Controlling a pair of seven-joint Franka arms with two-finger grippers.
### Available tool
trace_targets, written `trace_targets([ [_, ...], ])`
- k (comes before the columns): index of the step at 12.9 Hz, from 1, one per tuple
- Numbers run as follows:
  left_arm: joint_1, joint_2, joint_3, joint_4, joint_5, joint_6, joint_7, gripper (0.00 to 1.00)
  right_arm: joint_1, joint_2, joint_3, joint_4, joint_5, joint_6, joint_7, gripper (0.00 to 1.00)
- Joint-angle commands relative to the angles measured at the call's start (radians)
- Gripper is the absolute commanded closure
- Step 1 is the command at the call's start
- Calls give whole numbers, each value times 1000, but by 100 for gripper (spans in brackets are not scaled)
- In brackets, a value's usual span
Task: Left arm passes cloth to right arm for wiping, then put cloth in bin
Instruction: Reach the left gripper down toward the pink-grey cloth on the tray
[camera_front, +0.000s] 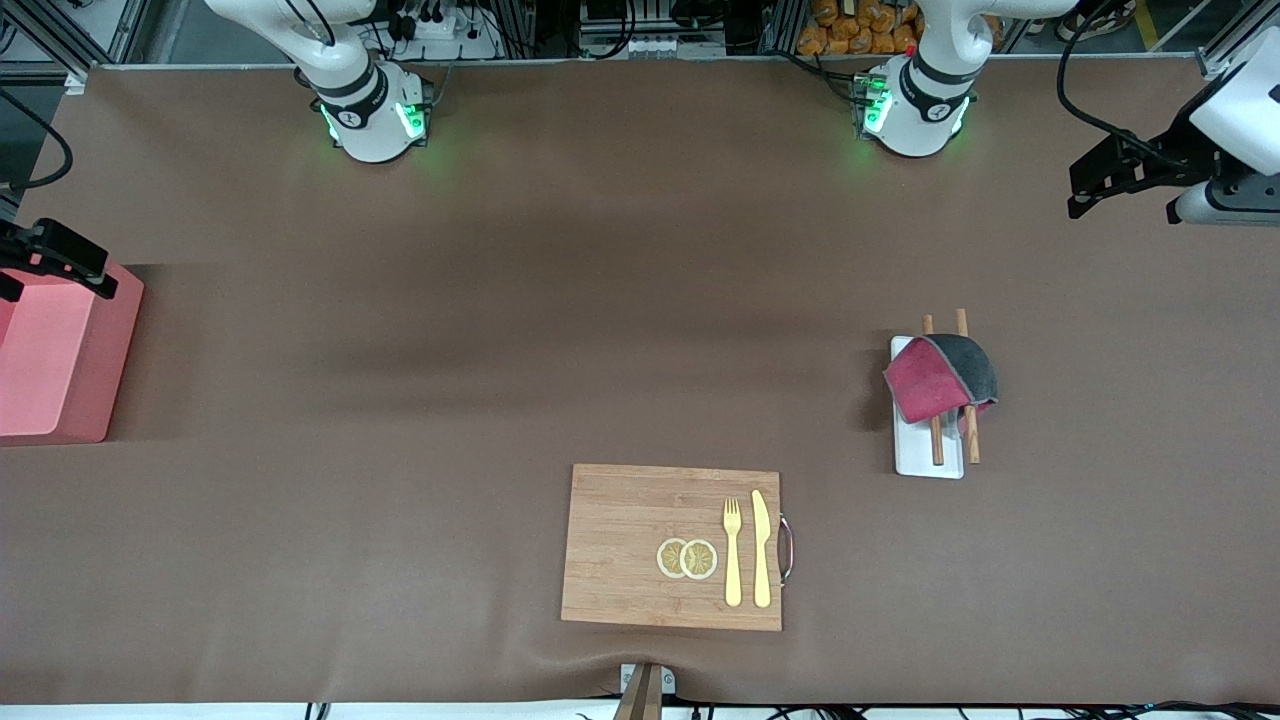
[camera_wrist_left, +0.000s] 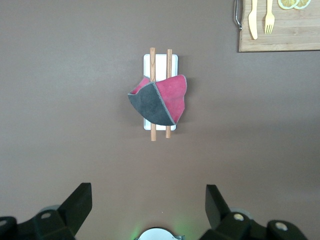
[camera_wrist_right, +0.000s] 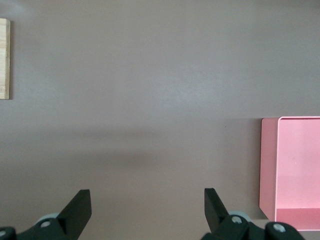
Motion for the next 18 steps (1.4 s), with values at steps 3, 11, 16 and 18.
trace_targets([
  [3,-16,21,-2,16,-14,-23,2,0,-7,-16,6,-4,-14,-10,2,0],
  [11,-22,245,-63,13,35,82,36,0,-7,-16,6,-7,-14,-12,2,0],
  [16,-31,409,-91,13,38,220,307,0,-7,-16,6,-8,-14,-10,3,0],
  [18,-30,469,-91,13,38,289,395,0,-7,-16,6,-10,-14,-12,3,0],
])
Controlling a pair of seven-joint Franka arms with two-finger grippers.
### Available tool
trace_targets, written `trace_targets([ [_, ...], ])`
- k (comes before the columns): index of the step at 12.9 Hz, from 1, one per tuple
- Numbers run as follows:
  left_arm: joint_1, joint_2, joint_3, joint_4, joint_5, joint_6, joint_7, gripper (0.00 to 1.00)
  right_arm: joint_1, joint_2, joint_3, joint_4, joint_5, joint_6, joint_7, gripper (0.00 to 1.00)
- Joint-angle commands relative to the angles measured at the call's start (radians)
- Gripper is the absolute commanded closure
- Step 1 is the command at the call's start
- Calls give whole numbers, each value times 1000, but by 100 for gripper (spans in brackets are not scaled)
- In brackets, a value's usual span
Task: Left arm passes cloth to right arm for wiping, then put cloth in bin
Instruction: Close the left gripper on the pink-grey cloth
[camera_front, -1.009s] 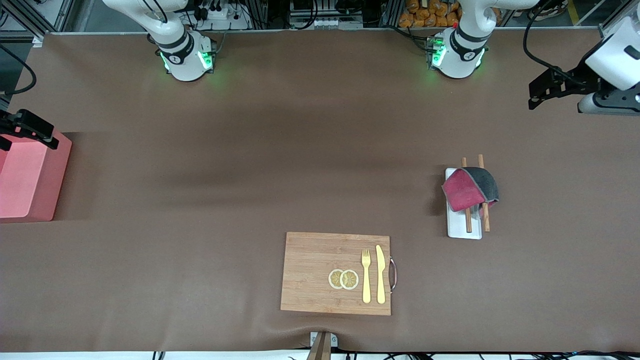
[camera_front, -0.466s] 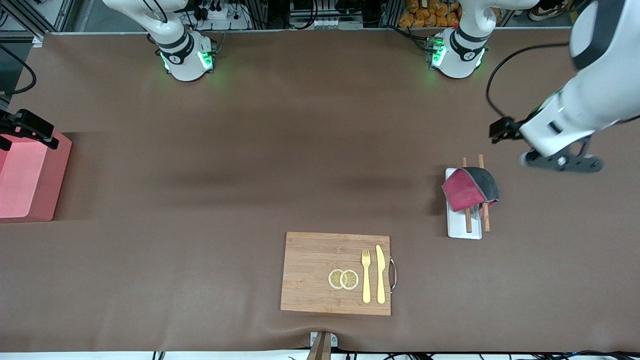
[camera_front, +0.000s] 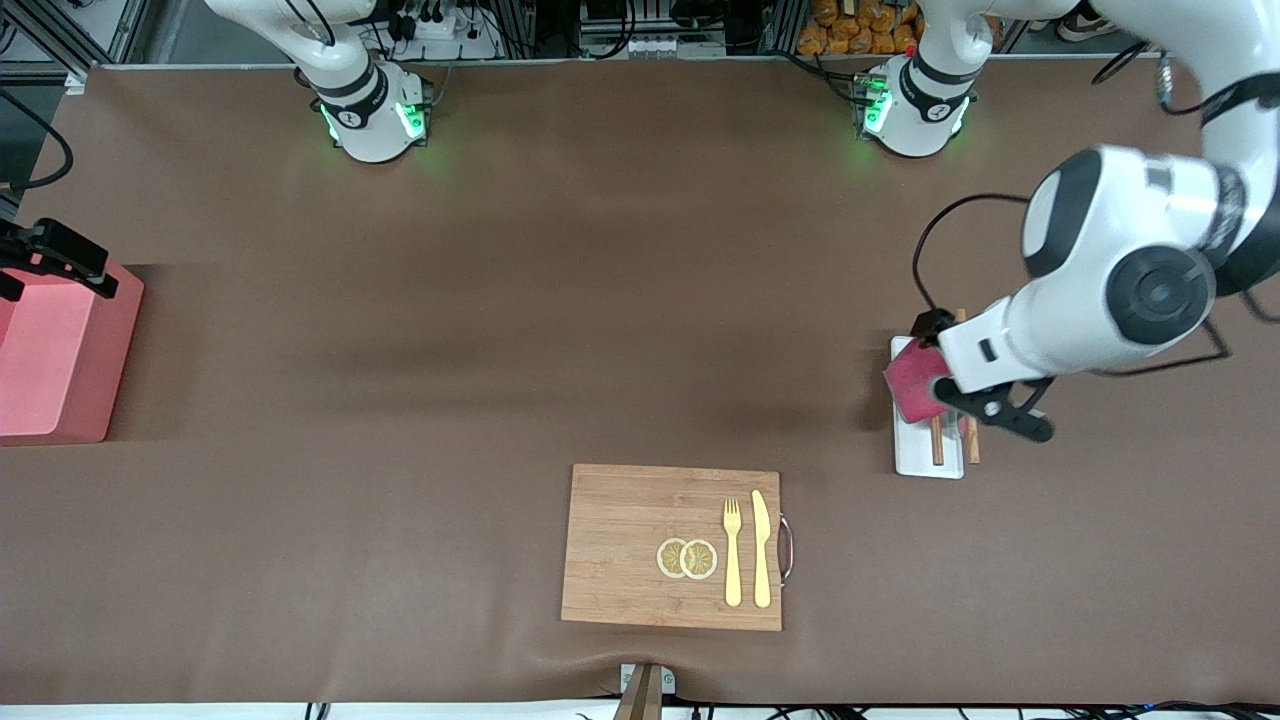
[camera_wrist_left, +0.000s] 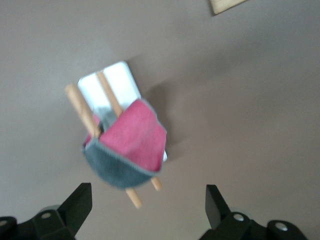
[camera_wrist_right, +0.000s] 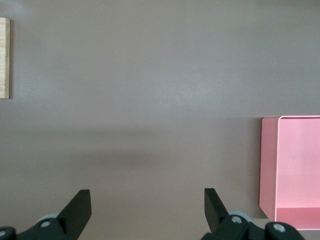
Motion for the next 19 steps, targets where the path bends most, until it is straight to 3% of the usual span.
trace_targets([
  [1,6,75,-2,23,27,73,113,0,-7,-16,6,-9,-14,-8,3,0],
  [6,24,137,5,4,32,85,312,0,-7,-13,6,-11,-14,-9,5,0],
  [11,35,224,5,12,84,107,385,0,-4,-13,8,-11,-14,-8,9,0],
  [17,30,224,0,-5,84,-11,386,1,-7,-15,6,-12,-14,-14,5,0],
  [19,30,226,0,-8,75,-56,376,39,-5,-13,6,-11,-14,-14,5,0],
])
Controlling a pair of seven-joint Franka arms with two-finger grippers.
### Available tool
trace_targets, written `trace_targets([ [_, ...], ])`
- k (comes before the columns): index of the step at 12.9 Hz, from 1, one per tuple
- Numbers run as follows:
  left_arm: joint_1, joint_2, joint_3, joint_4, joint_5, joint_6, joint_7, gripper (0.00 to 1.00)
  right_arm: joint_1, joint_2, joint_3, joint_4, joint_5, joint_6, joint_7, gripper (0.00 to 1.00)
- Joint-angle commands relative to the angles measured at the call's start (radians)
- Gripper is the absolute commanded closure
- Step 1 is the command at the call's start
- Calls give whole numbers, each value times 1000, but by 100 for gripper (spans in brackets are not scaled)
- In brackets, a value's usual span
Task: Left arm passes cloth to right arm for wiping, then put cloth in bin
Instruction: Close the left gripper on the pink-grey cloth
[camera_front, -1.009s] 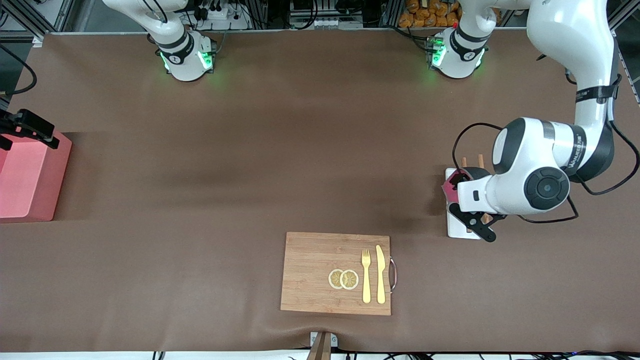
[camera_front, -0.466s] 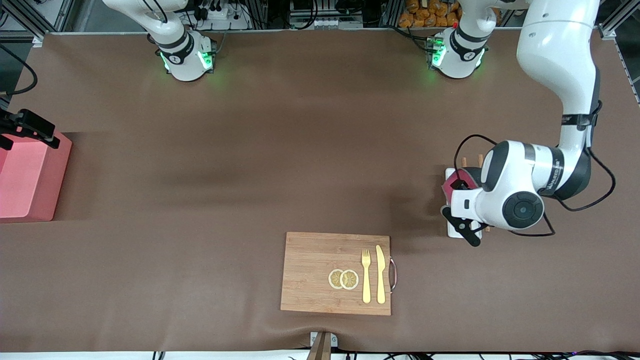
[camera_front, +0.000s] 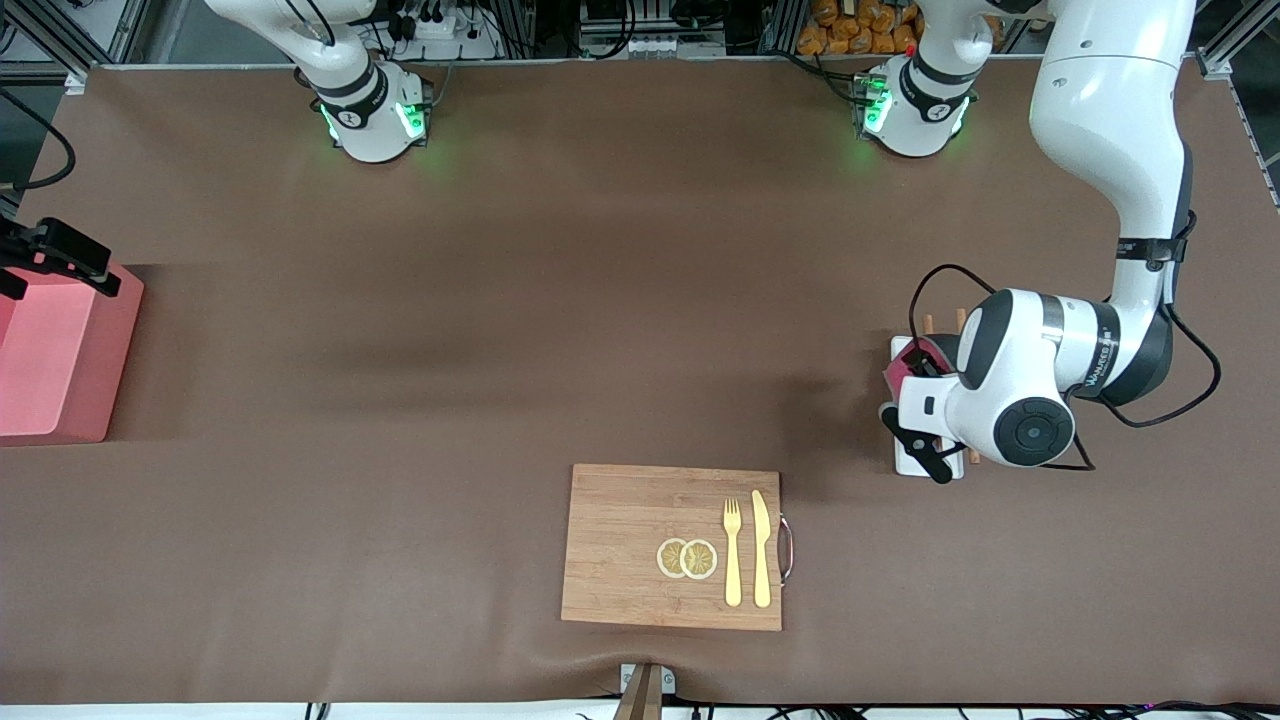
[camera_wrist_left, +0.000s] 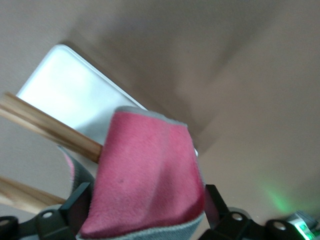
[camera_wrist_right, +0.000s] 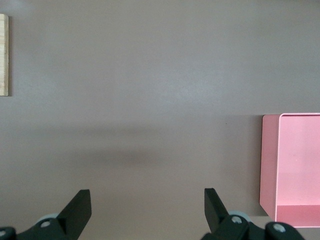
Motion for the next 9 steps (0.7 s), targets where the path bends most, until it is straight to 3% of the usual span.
trace_targets([
  [1,6,-2,-4,-3,9,-58,0,57,-7,-12,6,-5,-14,-5,3,0],
  [2,9,0,-2,-4,9,-63,-1,71,-8,-12,6,-5,-11,-6,2,0],
  [3,14,3,-2,-4,9,-63,-1,95,-10,-12,6,-5,-11,-14,2,0],
  [4,17,3,-2,-4,9,-63,-1,100,-10,-12,5,-4,-12,-22,0,0],
  [9,24,1,-2,0,6,-63,-3,100,-16,-7,5,-1,-12,-34,0,0],
])
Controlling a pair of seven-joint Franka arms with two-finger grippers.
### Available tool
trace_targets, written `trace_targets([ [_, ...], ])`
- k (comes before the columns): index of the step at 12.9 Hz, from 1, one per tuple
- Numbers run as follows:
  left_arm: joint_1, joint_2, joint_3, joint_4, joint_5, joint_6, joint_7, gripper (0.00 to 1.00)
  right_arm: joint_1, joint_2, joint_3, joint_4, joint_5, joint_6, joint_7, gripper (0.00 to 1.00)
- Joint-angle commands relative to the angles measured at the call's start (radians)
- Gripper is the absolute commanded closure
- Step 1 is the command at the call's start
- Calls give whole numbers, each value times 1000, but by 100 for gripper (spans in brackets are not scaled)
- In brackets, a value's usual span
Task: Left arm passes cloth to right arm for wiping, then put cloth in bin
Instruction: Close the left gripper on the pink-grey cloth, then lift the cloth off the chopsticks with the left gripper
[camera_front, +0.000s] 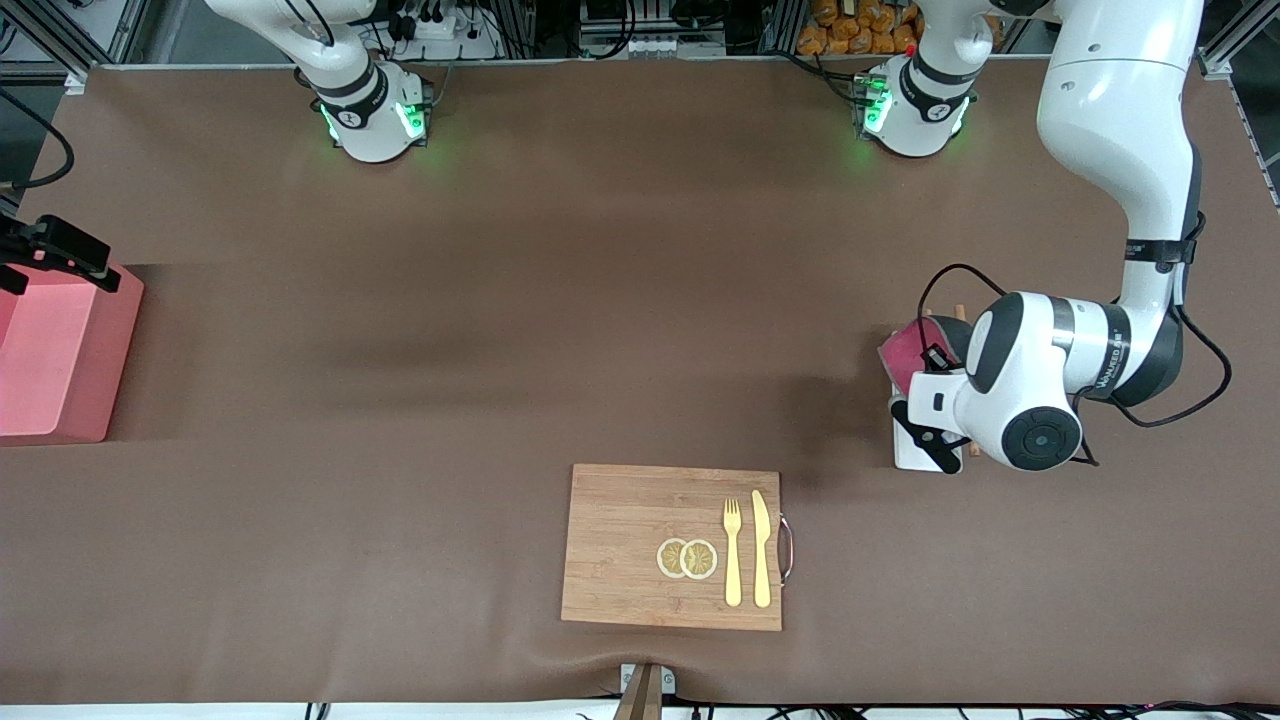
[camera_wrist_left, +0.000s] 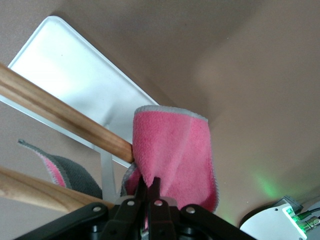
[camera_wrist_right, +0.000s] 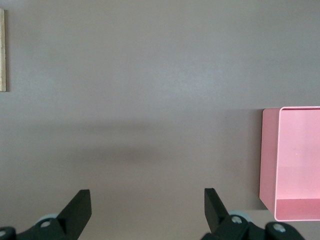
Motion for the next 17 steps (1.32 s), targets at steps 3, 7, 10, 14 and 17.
trace_targets([
  [3,10,-31,0,18,5,-16,0,100,-11,-4,7,-2,-12,-13,3,0],
  [7,8,-134,0,20,-54,-29,-85,100,-14,-2,7,-2,-12,-46,12,0],
  [10,-8,-200,-8,20,-142,-52,-197,100,-10,-1,8,-1,2,-74,185,0],
  [14,-25,-202,-66,48,-276,-51,-401,100,13,1,15,-1,104,-186,480,0],
  [17,-45,-177,-109,79,-421,13,-538,100,33,10,16,-7,255,-250,798,0],
])
